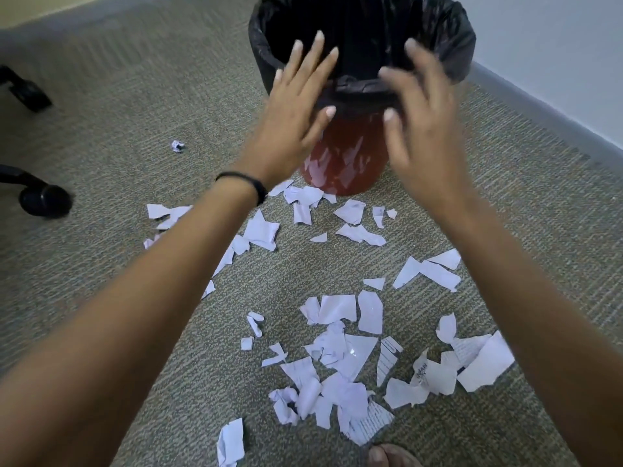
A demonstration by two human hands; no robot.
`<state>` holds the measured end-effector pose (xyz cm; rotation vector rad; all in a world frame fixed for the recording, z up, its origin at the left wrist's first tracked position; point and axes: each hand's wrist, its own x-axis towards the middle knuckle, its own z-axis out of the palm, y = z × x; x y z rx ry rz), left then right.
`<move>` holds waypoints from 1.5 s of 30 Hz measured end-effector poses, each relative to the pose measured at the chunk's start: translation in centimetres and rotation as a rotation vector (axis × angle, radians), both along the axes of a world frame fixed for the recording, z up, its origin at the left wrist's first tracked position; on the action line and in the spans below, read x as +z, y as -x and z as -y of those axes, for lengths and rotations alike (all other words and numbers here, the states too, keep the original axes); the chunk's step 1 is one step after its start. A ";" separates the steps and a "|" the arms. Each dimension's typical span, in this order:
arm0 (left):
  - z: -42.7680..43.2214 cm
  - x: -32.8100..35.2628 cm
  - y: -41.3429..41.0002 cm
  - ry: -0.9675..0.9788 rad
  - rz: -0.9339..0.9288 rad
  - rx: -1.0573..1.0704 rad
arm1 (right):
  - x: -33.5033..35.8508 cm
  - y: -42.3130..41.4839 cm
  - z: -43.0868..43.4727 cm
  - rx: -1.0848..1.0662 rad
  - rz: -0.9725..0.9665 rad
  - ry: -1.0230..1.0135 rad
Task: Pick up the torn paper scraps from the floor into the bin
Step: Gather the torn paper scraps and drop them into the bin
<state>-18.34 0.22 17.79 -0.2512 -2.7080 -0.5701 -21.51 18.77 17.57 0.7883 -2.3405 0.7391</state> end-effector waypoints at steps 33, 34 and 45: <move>-1.1 -20.2 -24.6 0.564 0.177 -0.346 | -18.5 -11.8 -11.6 0.274 0.279 -0.460; -3.0 -19.8 -24.7 0.556 0.153 -0.462 | -18.8 -11.8 -12.8 0.174 0.356 -0.399; -9.5 -23.2 -25.8 0.669 0.251 -0.840 | -19.8 -13.5 -21.5 -0.490 0.973 -0.391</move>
